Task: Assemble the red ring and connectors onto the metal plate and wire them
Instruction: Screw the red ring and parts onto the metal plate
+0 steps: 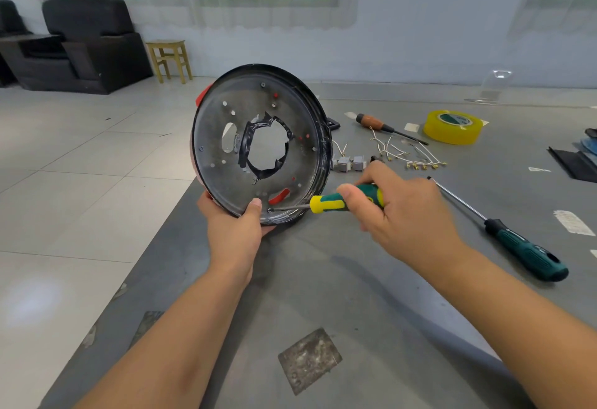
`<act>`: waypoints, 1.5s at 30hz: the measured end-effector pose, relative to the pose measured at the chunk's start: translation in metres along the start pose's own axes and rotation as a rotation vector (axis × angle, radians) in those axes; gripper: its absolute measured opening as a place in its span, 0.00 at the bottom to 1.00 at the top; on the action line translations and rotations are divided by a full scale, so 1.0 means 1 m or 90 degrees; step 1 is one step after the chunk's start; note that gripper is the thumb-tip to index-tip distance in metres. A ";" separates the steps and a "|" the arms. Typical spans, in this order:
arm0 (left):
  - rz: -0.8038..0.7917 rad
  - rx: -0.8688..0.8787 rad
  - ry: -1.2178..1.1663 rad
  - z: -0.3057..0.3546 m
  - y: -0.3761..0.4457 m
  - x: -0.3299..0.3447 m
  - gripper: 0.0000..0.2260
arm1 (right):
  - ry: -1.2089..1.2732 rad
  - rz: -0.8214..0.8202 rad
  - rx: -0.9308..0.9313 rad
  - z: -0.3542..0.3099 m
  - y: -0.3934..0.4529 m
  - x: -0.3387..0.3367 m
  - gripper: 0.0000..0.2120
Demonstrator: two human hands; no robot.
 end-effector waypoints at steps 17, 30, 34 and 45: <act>0.017 -0.012 -0.008 0.000 0.000 -0.001 0.26 | -0.002 -0.130 0.082 -0.003 0.000 0.011 0.22; 0.014 -0.008 -0.006 0.000 0.000 -0.001 0.28 | 0.012 -0.113 0.051 0.001 0.006 0.011 0.16; 0.022 -0.007 -0.015 0.000 0.001 -0.002 0.28 | 0.057 -0.107 0.071 0.006 0.004 0.015 0.14; 0.043 0.007 0.004 -0.007 0.006 -0.004 0.27 | 0.220 -0.038 0.128 0.025 -0.005 0.012 0.07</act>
Point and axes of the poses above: each hand's wrist, its own y-axis towards the middle knuckle, its own x-axis out of the palm, z = x × y, the point moved 9 cm from there along y, towards the middle knuckle, and after that the axes turned 11 degrees about x, right-handed, at the moved point
